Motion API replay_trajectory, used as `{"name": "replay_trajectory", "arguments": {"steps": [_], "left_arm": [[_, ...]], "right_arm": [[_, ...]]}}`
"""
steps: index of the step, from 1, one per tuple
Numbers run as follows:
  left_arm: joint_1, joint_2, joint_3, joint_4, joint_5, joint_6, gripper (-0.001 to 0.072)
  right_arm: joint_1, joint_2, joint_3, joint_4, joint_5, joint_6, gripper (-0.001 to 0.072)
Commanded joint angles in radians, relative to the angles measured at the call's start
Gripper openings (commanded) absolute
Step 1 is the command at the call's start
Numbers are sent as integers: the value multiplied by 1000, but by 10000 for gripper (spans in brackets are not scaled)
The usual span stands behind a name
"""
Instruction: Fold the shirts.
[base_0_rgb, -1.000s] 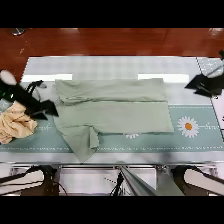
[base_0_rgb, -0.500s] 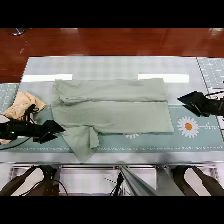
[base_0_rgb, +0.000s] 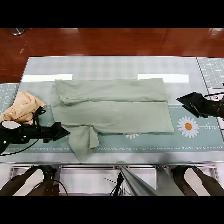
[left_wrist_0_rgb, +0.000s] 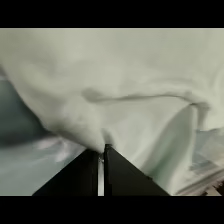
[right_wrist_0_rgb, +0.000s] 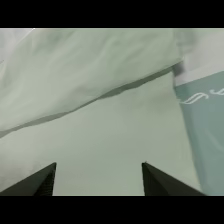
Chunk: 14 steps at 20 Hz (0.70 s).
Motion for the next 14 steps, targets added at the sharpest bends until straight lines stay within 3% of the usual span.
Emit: {"name": "replay_trajectory", "arguments": {"steps": [1,6,14], "left_arm": [[-50,1,-5,-27,30,6,20],[-50,2,-5,-27,29,5,19],[-50,2,-5,-26,21,5,19]], "right_arm": [[-61,-34,-2,-113,-56,64,621],[-114,-181,-77,-298,217,92,621],[14,-183,-160,-291,158,88,621]]}}
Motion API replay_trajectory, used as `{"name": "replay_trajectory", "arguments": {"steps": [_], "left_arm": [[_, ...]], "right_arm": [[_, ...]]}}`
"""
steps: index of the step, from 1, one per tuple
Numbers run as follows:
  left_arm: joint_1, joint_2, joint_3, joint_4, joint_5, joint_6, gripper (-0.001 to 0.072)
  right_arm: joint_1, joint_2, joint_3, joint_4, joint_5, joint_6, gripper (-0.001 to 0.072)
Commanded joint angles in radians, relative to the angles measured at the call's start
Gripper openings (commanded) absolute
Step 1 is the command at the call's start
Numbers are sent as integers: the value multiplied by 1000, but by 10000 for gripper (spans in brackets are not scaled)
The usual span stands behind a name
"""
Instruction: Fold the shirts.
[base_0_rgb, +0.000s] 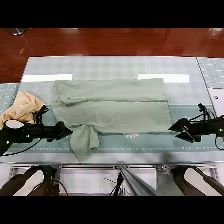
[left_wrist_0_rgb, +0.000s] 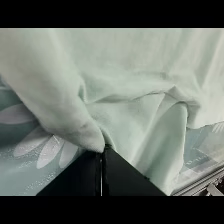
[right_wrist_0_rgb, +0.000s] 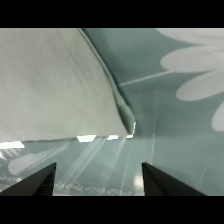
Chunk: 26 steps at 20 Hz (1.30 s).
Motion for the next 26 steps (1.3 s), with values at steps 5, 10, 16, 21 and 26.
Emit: {"name": "replay_trajectory", "arguments": {"steps": [5,10,16,21,26], "left_arm": [[0,0,0,0,-9,0,19],[0,0,0,0,-8,0,19],[15,0,23,5,-37,1,19],[45,0,217,3,-129,26,19],[40,-119,464,-4,-41,-58,18]], "right_arm": [[28,-53,-13,105,-100,-27,621],[37,-119,-11,202,-186,-60,612],[190,-119,37,185,-199,-140,22],[190,-119,270,143,-98,-132,21],[190,-156,428,185,-167,-104,22]]}}
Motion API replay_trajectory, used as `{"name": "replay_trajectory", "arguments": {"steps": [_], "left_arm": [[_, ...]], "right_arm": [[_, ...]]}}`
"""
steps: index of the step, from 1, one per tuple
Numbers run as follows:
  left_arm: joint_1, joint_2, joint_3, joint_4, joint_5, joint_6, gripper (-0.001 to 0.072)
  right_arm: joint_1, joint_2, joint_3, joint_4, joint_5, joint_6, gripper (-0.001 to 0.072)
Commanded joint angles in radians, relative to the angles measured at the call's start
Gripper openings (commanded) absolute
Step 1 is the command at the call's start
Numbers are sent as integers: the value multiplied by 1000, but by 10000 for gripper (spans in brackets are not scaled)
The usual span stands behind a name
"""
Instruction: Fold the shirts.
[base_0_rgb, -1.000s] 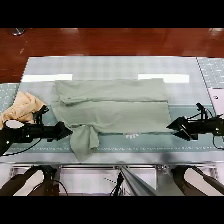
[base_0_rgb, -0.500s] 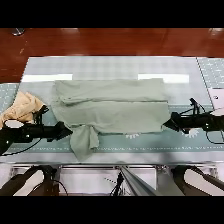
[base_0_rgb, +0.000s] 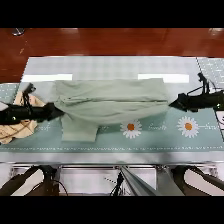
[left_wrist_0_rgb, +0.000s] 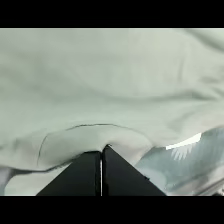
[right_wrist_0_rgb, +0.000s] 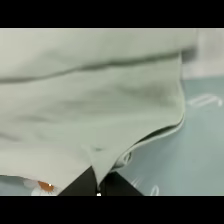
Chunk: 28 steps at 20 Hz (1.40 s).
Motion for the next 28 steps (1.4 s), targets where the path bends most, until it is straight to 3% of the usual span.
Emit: {"name": "replay_trajectory", "arguments": {"steps": [1,8,13,22,23,24,25,26,28], "left_arm": [[-4,-121,184,-9,33,-50,19],[-70,-482,592,-9,31,-153,18],[-101,-684,812,-5,31,-159,19],[-106,-819,939,-6,36,-145,21],[-108,-821,939,-5,34,-137,138],[-108,-821,940,-5,15,-139,492],[-104,-821,954,3,-35,-138,703],[-91,-821,981,41,-95,-140,702],[-42,-809,1037,214,-252,-233,701]], "right_arm": [[6,-54,115,60,-33,12,21],[58,-290,305,112,-105,26,22],[58,-429,420,158,-114,40,22],[87,-557,487,206,-169,50,23],[87,-563,487,205,-179,60,105],[87,-565,487,206,-183,68,460],[82,-563,492,202,-166,60,632],[66,-563,518,180,-97,58,632],[7,-556,592,114,63,67,632]]}}
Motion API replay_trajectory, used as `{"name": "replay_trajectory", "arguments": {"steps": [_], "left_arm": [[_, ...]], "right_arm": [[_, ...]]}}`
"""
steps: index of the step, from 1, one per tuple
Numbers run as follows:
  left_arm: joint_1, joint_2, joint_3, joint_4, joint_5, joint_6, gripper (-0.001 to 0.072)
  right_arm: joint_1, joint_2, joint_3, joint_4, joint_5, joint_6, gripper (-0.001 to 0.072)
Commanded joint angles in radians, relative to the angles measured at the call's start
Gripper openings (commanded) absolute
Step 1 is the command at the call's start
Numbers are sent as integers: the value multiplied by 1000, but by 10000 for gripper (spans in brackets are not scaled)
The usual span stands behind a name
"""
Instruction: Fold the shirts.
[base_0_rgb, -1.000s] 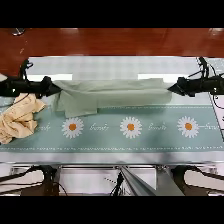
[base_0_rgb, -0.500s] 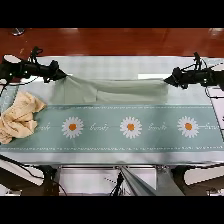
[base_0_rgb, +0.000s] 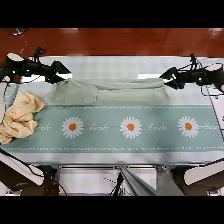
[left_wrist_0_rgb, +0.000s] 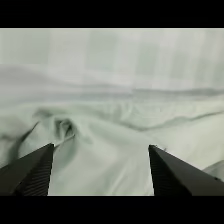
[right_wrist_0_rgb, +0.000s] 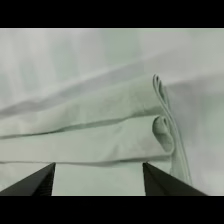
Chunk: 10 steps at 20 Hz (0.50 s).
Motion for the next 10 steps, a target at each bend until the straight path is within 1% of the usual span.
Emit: {"name": "replay_trajectory", "arguments": {"steps": [1,2,3,4,5,6,7,9,10], "left_arm": [[71,24,57,245,-240,-103,700],[100,52,46,296,-280,-101,700],[129,97,13,315,-286,-92,701],[154,156,-47,311,-247,-74,701],[169,222,-127,294,-176,-54,701],[177,303,-239,234,-72,-12,701],[176,381,-357,118,26,50,701],[149,526,-602,-212,152,279,701],[127,580,-697,-309,202,349,701]], "right_arm": [[-85,12,81,-85,204,19,632],[-128,33,82,-102,234,21,632],[-167,51,80,-124,257,21,632],[-203,65,71,-148,265,21,632],[-238,78,46,-165,259,25,632],[-261,81,12,-162,248,25,632],[-271,81,-31,-159,224,25,632],[-262,75,-124,-101,149,21,632],[-247,62,-152,-51,117,4,631]]}}
